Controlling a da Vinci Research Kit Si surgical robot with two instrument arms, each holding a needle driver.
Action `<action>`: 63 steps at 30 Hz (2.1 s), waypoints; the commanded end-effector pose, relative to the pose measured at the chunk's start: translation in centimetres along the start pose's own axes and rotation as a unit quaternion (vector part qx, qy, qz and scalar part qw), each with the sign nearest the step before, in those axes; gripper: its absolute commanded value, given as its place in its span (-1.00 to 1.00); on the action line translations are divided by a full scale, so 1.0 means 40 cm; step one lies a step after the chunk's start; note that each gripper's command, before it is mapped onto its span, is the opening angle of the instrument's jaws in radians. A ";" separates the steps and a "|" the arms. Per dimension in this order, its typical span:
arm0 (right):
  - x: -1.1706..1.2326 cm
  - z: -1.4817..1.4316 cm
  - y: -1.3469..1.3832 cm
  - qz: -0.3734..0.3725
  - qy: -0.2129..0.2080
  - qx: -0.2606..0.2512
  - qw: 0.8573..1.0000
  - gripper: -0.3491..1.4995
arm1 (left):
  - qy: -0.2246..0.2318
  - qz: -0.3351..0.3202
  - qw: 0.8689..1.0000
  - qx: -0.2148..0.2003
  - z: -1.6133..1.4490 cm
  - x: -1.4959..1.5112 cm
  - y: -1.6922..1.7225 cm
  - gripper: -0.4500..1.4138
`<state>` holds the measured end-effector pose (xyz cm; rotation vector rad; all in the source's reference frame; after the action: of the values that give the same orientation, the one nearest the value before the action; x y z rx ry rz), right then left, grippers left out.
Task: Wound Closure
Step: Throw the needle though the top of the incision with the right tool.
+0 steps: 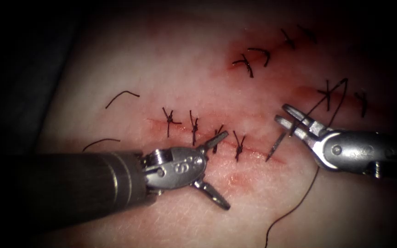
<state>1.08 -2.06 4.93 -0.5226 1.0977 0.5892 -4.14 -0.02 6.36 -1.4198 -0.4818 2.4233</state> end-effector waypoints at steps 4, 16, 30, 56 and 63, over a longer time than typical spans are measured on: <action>-0.0016 0.0020 -0.0010 -0.051 0.018 0.001 0.999 -1.00 | 0.020 0.009 0.999 -0.029 0.0071 -0.0038 0.0014 -1.00; -0.0030 0.0039 -0.0018 -0.105 0.037 -0.008 0.994 -1.00 | -0.006 -0.002 1.000 -0.008 0.0208 -0.0106 0.0007 -0.69; -0.0058 0.0069 -0.0041 -0.142 0.045 -0.014 0.989 -1.00 | -0.017 -0.030 0.999 0.015 0.0226 -0.0136 -0.0033 -0.84; -0.0074 0.0054 -0.0053 -0.165 0.045 -0.003 0.985 -1.00 | -0.028 -0.046 0.998 0.024 0.0210 -0.0147 -0.0016 -0.64; -0.0079 0.0042 -0.0051 -0.165 0.048 -0.003 0.985 -1.00 | -0.029 -0.046 0.998 0.025 0.0211 -0.0148 -0.0014 -0.64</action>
<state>1.16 -2.13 5.22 -0.7282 1.0663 0.2796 -4.54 -0.30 7.17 -1.2805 -0.4841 2.3905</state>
